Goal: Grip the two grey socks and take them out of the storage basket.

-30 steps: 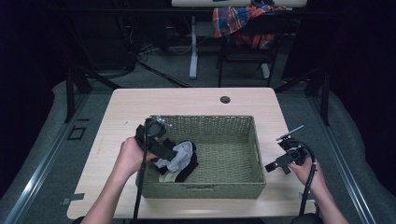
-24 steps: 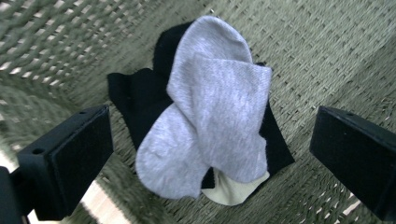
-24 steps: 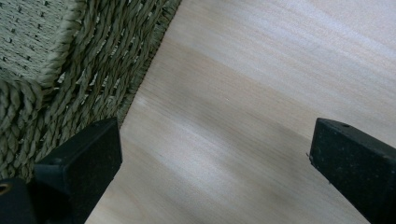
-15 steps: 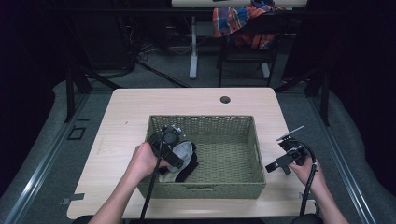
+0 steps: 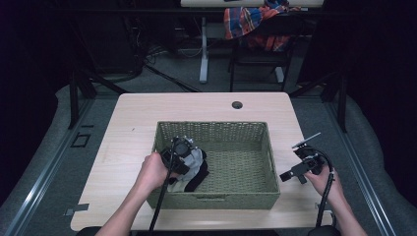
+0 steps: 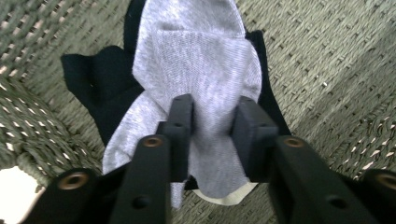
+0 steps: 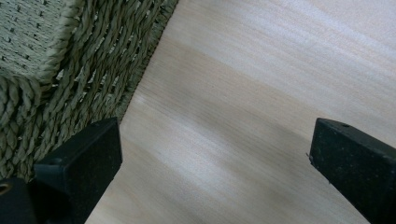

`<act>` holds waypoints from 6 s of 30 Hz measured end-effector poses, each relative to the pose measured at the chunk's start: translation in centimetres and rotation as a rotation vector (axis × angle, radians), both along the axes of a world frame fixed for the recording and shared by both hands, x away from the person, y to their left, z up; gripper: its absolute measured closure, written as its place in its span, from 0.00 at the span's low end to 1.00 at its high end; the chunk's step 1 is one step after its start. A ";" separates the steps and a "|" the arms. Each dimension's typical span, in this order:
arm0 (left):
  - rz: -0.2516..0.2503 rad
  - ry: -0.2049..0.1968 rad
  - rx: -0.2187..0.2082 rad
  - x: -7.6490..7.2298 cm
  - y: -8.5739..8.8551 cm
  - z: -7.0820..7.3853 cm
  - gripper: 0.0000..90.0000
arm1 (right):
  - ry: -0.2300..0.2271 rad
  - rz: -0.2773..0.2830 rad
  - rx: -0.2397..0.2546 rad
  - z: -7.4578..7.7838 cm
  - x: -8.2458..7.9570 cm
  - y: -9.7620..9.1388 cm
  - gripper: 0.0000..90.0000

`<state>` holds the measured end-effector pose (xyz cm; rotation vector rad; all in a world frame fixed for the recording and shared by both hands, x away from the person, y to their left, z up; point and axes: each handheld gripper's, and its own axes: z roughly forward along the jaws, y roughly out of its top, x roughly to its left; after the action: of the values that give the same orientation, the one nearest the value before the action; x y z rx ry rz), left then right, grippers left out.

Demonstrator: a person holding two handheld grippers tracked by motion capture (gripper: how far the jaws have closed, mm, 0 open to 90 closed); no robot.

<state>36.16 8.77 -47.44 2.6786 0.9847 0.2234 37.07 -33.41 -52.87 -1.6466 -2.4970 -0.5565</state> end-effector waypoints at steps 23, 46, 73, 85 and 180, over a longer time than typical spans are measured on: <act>0.026 -0.054 -0.112 -0.3 2.8 3.3 0.91 | 0.015 0.024 -0.013 0.1 0.1 -0.1 0.03; 0.066 -0.121 -0.172 -0.3 5.2 6.3 0.91 | 0.020 0.026 -0.014 0.1 0.2 -0.1 0.03; 0.247 -0.215 -0.203 -0.5 12.3 9.3 0.92 | 0.001 -0.001 -0.006 0.0 0.0 0.0 0.03; 0.364 -0.200 -0.206 0.5 15.9 8.1 0.92 | 0.020 0.021 -0.011 0.0 0.1 -0.1 0.03; 0.317 -0.135 -0.173 1.6 11.7 5.2 0.07 | 0.014 0.015 -0.006 0.0 0.1 -0.2 0.03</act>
<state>37.78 20.42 -42.29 2.3107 1.3164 0.3603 37.13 -33.60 -52.89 -1.6266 -2.5019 -0.5341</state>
